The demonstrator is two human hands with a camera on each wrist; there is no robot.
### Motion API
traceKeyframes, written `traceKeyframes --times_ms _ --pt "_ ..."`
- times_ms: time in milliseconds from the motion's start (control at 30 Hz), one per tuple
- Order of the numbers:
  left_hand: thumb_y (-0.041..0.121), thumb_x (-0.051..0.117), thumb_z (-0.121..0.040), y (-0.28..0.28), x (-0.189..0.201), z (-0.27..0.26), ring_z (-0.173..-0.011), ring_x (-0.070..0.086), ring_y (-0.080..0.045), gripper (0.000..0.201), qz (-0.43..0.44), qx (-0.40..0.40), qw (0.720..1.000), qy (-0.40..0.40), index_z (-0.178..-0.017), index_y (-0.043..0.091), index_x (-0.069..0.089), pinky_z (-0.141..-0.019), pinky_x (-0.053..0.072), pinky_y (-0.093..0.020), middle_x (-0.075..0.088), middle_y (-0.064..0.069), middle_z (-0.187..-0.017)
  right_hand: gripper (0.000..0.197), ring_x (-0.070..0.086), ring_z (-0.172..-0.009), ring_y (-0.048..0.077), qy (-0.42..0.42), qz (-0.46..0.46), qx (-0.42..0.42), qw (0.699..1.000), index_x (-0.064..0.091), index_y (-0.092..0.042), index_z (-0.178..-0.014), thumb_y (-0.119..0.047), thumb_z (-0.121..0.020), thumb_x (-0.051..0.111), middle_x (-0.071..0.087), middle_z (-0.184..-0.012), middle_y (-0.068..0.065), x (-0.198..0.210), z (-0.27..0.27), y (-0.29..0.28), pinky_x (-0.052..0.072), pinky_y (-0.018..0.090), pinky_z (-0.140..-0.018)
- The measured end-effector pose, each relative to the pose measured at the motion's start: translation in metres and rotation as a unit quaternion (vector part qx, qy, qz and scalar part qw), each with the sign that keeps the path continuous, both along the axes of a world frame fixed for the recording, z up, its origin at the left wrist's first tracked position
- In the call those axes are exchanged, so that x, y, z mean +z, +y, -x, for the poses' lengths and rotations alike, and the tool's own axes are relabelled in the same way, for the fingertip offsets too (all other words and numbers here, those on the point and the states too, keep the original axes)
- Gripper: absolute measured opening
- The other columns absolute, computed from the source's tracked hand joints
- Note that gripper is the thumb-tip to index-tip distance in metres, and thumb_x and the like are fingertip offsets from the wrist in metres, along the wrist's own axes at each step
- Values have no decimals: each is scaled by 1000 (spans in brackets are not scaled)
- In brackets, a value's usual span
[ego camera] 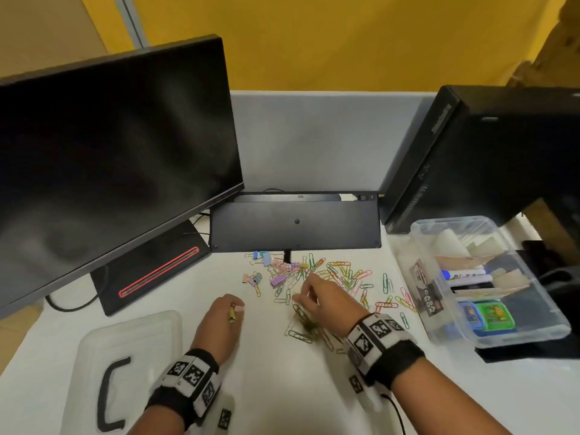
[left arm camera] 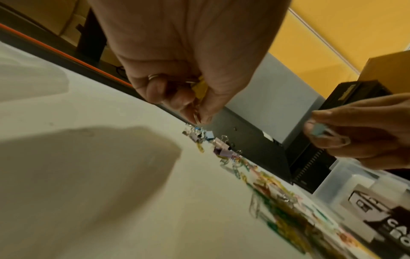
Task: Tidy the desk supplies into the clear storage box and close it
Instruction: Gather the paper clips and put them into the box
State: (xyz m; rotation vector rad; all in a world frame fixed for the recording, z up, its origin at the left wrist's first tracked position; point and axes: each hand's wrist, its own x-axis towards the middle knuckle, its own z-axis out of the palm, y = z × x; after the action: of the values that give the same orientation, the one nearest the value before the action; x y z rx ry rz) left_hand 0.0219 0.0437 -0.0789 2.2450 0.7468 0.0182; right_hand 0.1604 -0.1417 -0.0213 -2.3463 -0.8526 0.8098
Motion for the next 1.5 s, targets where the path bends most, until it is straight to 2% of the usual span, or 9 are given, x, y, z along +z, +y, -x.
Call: traceKeyframes --times_ms 133,300,433,667,833,1067,1133,1333,1500 --pt "14 48 -95 -8 14 -13 -95 52 -14 11 -4 -5 1000 -29 -102 21 53 -83 37 -24 54 1 -105 26 60 -76 16 -58 -47 -111 991 52 -17 -85 -42 -92 54 63 -83 1 58 -53 -58 46 28 -64" --pt "18 44 -97 -33 28 -42 -97 50 -13 13 -17 -15 998 -58 -104 18 54 -85 38 -25 53 2 -107 24 58 -82 28 -191 119 -272 936 58 -9 -91 -33 -88 57 61 -86 9 89 -149 -135 42 32 -69" --pt "21 44 -97 -61 36 -58 -97 53 -13 11 -17 -32 997 -69 -103 21 53 -85 43 -27 54 3 -105 25 57 -74 30 -171 258 -293 904 65 -3 -92 -27 -84 64 57 -80 11 79 -200 -170 48 33 -66" --pt "21 42 -98 -90 31 -59 -104 45 -3 12 -14 -60 996 -66 -103 20 53 -85 37 -21 50 9 -111 28 52 -71 28 -118 240 -351 897 53 -4 -70 -23 -90 59 54 -70 11 65 -229 -172 42 31 -66" --pt "22 44 -97 -99 29 -55 -100 49 -6 11 -18 -55 997 -41 -103 22 53 -81 38 -20 50 11 -110 34 56 -101 37 -74 146 -387 908 61 4 -113 -21 -94 47 60 -110 22 65 -222 -182 43 38 -83" --pt "22 42 -98 -118 41 -72 -79 52 1 9 15 -93 995 -15 -102 27 48 -58 40 -6 56 6 -97 31 50 -113 33 -148 43 -341 927 56 -5 -121 -16 -95 44 50 -127 18 53 -148 -245 40 39 -95" --pt "25 41 -98 -131 50 -90 -86 52 -2 9 4 -127 992 -27 -102 30 47 -67 40 -7 54 9 -100 42 39 -126 33 -163 93 -336 923 44 -5 -134 -22 -95 45 39 -139 16 38 -128 -264 35 43 -104" --pt "32 37 -99 -204 96 -179 -85 59 -15 16 -89 -274 955 -69 -113 29 45 -74 45 -26 52 8 -109 55 46 -125 29 -240 122 -385 883 29 -8 -145 -34 -97 38 45 -141 12 3 -99 -271 40 45 -100" --pt "2 50 -87 -274 120 -263 -100 58 -33 36 -200 -396 896 1 -122 12 44 -81 50 -43 44 -10 -123 54 49 -120 24 -270 111 -394 872 30 -12 -145 -36 -97 34 48 -138 8 0 -97 -271 42 41 -97"
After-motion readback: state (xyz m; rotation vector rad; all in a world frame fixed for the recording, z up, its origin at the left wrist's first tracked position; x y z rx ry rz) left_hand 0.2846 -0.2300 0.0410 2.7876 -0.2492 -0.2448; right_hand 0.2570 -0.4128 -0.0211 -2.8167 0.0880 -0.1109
